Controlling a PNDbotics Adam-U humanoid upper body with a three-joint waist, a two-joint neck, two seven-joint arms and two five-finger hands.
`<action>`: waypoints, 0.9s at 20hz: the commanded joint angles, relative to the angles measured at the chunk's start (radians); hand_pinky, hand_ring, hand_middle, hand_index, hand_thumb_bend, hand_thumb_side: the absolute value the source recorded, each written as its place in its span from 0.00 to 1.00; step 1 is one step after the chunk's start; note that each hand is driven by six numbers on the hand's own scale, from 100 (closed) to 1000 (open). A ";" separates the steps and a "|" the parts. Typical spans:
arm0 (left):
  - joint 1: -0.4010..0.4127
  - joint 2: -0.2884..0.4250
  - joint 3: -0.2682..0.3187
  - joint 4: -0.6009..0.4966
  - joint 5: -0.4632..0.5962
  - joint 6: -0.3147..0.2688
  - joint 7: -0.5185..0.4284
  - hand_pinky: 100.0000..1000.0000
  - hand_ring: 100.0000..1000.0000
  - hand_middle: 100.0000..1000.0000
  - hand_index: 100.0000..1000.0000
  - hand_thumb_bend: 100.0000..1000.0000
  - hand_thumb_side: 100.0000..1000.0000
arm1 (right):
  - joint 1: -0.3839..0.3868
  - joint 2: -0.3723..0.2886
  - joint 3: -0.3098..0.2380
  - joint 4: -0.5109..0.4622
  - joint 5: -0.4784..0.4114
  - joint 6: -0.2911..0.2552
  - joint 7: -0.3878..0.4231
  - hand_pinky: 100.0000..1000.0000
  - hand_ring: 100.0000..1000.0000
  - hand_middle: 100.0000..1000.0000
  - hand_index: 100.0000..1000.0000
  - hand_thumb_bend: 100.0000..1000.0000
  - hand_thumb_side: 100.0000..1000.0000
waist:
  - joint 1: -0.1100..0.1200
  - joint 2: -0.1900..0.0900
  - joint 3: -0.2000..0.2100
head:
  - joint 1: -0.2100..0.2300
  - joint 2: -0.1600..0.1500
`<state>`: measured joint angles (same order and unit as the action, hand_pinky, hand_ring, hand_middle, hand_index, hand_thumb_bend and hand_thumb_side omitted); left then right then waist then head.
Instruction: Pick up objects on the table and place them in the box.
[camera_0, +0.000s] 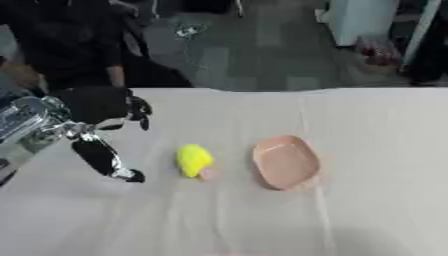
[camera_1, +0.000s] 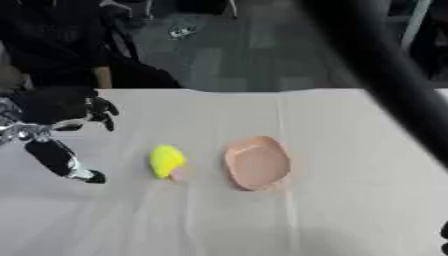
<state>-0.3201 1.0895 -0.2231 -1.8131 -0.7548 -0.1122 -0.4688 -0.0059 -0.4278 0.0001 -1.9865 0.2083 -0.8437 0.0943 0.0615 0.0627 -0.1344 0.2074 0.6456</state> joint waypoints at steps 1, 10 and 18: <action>-0.040 0.013 -0.011 0.013 0.019 -0.019 -0.010 1.00 0.86 0.84 0.76 0.54 0.68 | -0.017 -0.033 -0.014 -0.014 -0.029 -0.002 0.013 0.13 0.30 0.30 0.44 0.00 1.00 | 0.002 -0.008 -0.005 | 0.020 -0.007; -0.103 -0.017 -0.043 0.028 0.103 -0.032 -0.024 1.00 0.83 0.83 0.81 0.56 0.66 | -0.040 -0.051 -0.030 -0.014 -0.102 -0.004 0.057 0.13 0.30 0.30 0.44 0.00 1.00 | 0.010 -0.008 -0.024 | 0.017 -0.009; -0.135 -0.035 -0.065 0.050 0.118 -0.053 -0.024 1.00 0.83 0.83 0.90 0.59 0.65 | -0.050 -0.060 -0.038 -0.014 -0.148 -0.006 0.093 0.13 0.30 0.30 0.44 0.00 1.00 | 0.012 -0.007 -0.034 | 0.014 -0.021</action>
<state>-0.4395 1.0355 -0.2943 -1.7615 -0.6423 -0.1588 -0.4931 -0.0445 -0.4653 -0.0297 -1.9865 0.0701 -0.8490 0.1809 0.0758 0.0632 -0.1662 0.2206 0.6391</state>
